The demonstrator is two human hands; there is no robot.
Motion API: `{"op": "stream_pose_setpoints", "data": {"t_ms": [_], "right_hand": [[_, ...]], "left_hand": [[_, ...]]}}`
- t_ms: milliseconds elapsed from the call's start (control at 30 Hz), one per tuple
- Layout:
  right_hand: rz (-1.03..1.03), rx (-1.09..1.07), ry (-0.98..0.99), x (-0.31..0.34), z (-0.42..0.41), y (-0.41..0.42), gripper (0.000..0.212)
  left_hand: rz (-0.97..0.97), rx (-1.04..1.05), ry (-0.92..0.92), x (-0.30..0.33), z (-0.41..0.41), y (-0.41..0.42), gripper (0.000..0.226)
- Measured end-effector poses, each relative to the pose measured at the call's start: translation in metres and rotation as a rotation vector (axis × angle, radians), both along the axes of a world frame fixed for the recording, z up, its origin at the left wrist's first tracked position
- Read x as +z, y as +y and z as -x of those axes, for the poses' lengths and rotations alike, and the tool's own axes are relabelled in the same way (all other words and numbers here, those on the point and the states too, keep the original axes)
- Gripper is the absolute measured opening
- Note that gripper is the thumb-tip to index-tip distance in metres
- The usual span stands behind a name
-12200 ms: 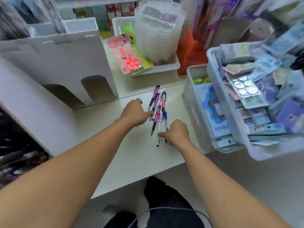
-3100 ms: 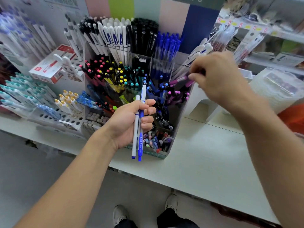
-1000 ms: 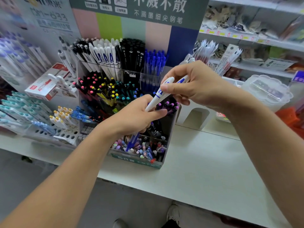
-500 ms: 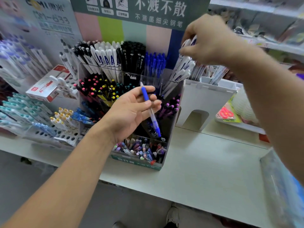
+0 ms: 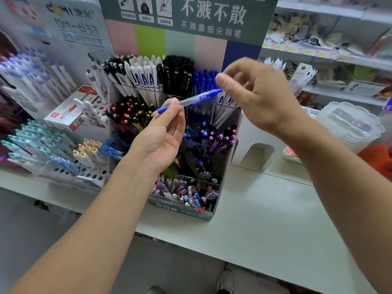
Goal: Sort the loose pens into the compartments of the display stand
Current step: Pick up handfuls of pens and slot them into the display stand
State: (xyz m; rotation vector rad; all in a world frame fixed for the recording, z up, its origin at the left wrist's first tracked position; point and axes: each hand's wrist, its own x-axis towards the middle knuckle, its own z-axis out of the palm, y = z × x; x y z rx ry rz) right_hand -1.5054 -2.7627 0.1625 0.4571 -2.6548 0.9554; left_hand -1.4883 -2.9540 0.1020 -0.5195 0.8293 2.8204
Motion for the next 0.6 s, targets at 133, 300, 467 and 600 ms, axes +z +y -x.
{"op": "stream_pose_setpoints", "data": {"t_ms": [133, 300, 467, 600], "right_hand": [[0.45, 0.158, -0.321, -0.007, -0.007, -0.009, 0.013], [0.563, 0.136, -0.266, 0.007, 0.012, -0.011, 0.018], [0.259, -0.047, 0.089, 0.01, 0.034, -0.01, 0.024], [-0.016, -0.081, 0.177, 0.013, 0.042, -0.015, 0.022]], "left_hand": [[0.002, -0.047, 0.07, 0.006, 0.002, 0.012, 0.005], [0.141, -0.069, 0.163, 0.012, 0.009, 0.023, 0.008], [0.989, -0.096, 0.359, 0.004, 0.028, 0.017, 0.021], [1.269, -0.243, 0.482, 0.001, 0.039, 0.006, 0.045]]}}
